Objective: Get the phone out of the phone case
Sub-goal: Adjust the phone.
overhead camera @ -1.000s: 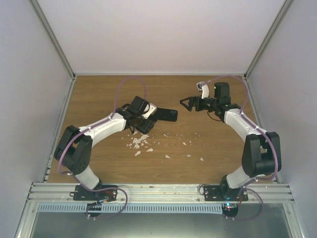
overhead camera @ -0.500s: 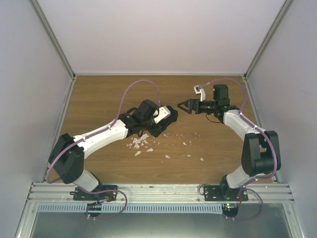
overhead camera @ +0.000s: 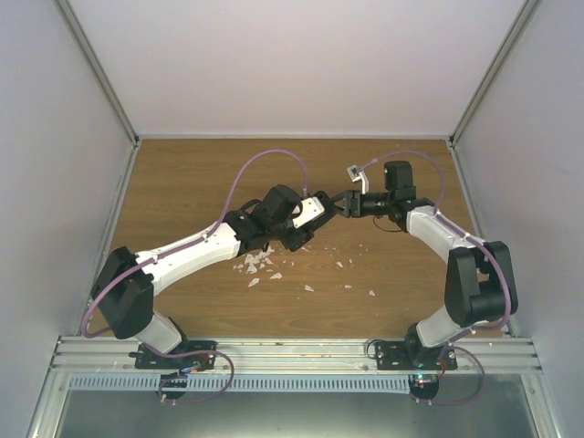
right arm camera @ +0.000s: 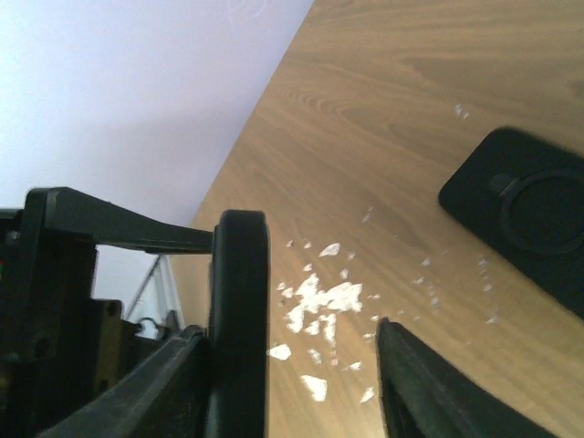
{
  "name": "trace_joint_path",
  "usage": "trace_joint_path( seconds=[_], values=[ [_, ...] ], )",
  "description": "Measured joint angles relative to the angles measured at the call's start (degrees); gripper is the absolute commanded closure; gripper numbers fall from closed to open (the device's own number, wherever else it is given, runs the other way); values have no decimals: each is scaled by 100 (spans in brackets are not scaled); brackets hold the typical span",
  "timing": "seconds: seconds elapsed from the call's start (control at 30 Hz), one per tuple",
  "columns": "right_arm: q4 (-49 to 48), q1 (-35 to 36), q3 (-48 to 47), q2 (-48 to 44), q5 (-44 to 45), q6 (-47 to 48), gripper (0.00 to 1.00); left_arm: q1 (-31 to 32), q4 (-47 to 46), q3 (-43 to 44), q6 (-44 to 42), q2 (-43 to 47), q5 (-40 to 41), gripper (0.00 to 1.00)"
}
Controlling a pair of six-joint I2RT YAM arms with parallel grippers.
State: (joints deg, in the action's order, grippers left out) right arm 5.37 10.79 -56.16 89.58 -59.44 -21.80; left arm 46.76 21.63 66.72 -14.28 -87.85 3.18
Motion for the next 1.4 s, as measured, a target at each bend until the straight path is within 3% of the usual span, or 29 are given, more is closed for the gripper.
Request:
trace_joint_path(
  seconds=[0.1, 0.17, 0.2, 0.3, 0.33, 0.63, 1.13, 1.4],
  values=[
    [-13, 85, 68, -76, -85, -11, 78, 44, 7, 0, -94, 0, 94, 60],
    [-39, 98, 83, -149, -125, -70, 92, 61, -2, 2, -162, 0, 151, 53],
    [-52, 103, 90, -188, -146, -107, 98, 68, 4, 17, -190, -2, 186, 43],
    [-103, 105, 87, -328, -229, -330, 99, 96, 44, 120, -334, -44, 313, 7],
    [-120, 96, 85, -361, -223, -361, 100, 111, 70, 179, -396, -61, 358, 2],
    [-74, -299, 35, -389, -297, -988, 100, 619, -372, 527, -1650, -17, 1279, 1],
    [-1314, -857, 811, -811, -688, -2889, 99, 1541, -1394, 24, -3340, -260, 2983, 1],
    [-1609, -960, 992, -994, -787, -3410, 100, 1641, -2339, -420, -4107, -538, 3547, 14]
  ],
)
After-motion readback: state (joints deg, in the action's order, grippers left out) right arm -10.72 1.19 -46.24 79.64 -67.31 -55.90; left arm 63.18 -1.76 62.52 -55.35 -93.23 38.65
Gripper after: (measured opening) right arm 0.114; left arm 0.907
